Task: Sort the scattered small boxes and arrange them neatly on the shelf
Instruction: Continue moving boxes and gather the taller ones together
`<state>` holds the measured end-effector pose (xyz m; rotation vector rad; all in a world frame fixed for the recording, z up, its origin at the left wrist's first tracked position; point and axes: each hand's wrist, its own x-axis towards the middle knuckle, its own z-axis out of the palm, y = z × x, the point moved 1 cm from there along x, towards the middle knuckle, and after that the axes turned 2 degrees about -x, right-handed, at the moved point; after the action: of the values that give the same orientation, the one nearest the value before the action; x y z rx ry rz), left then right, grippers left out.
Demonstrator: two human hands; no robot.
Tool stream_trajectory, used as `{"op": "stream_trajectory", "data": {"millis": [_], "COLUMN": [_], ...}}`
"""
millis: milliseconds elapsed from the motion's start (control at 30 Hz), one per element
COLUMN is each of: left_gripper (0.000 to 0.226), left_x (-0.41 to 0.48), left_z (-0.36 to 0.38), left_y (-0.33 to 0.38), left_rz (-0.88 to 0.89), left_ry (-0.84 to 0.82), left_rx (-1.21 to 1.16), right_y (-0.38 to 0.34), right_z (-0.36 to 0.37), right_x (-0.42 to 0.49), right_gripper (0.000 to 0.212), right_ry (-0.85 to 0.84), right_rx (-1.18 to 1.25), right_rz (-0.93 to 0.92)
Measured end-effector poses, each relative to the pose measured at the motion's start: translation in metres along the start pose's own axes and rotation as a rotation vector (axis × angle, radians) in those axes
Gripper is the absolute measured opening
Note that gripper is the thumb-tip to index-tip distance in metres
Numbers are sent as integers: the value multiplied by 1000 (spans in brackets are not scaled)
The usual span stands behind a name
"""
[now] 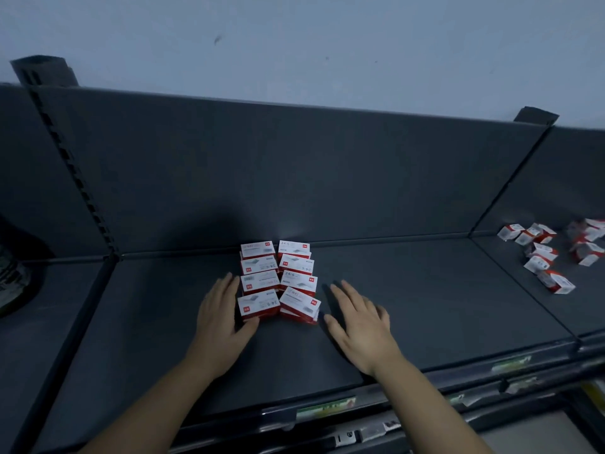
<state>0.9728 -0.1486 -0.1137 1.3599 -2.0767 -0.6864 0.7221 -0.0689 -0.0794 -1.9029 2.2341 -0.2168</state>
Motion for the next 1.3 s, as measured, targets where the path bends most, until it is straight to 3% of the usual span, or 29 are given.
{"op": "stream_trajectory", "data": {"millis": [167,400,933,1300], "left_gripper": [91,80,66,65], "left_x": [13,34,15,38], "left_z": [4,41,222,321], "left_y": [28,120,342,457], "left_rz": [69,72,153,281], "left_ry": [-142,-170,-308,-410], "left_rx": [263,298,395,304], "right_y": [33,110,355,433], "right_z": [-19,-54,-147,-171], "right_x": [-9,-21,-94,-107], "right_gripper": [64,67,65,65], "right_ry": [-41,-35,11,68], "right_rx": [-53,-28,-75,-12], "right_rz": [4,27,71,137]}}
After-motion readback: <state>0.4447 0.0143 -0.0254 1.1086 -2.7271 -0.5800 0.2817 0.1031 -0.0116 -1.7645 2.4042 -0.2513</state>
